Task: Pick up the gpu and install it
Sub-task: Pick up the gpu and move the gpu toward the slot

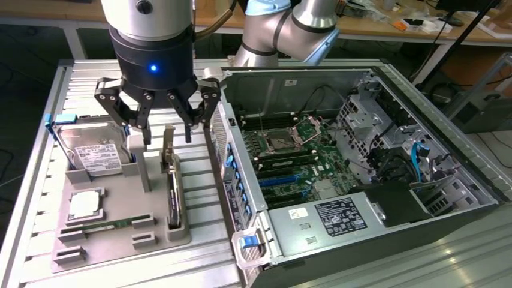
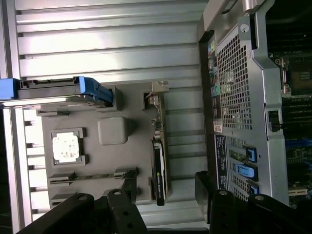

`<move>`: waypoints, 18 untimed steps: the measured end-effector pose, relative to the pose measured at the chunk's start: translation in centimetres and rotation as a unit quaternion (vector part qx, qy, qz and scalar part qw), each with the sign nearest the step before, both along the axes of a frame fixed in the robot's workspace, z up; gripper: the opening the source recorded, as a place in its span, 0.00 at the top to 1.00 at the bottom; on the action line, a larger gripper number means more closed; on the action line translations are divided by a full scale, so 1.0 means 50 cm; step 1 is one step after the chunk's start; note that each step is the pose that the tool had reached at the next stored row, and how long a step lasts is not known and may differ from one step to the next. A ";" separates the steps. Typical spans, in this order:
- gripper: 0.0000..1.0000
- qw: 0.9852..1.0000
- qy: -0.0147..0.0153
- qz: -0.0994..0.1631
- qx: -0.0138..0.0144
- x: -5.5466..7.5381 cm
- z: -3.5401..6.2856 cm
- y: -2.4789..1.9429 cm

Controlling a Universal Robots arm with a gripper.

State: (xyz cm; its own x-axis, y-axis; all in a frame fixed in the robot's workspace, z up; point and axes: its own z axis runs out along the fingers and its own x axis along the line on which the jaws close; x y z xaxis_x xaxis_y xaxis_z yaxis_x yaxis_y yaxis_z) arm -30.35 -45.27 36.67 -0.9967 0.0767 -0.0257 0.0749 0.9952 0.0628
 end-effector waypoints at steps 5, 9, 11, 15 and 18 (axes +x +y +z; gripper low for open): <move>0.40 1.000 0.000 0.000 0.000 0.000 -0.002 0.0000; 0.40 1.000 0.000 0.000 0.000 0.000 -0.004 0.0000; 0.40 1.000 0.000 0.000 0.000 0.000 -0.005 0.0000; 0.40 1.000 0.000 0.000 0.000 0.000 -0.007 0.0000; 0.40 1.000 0.000 0.000 0.000 0.000 -0.009 0.0000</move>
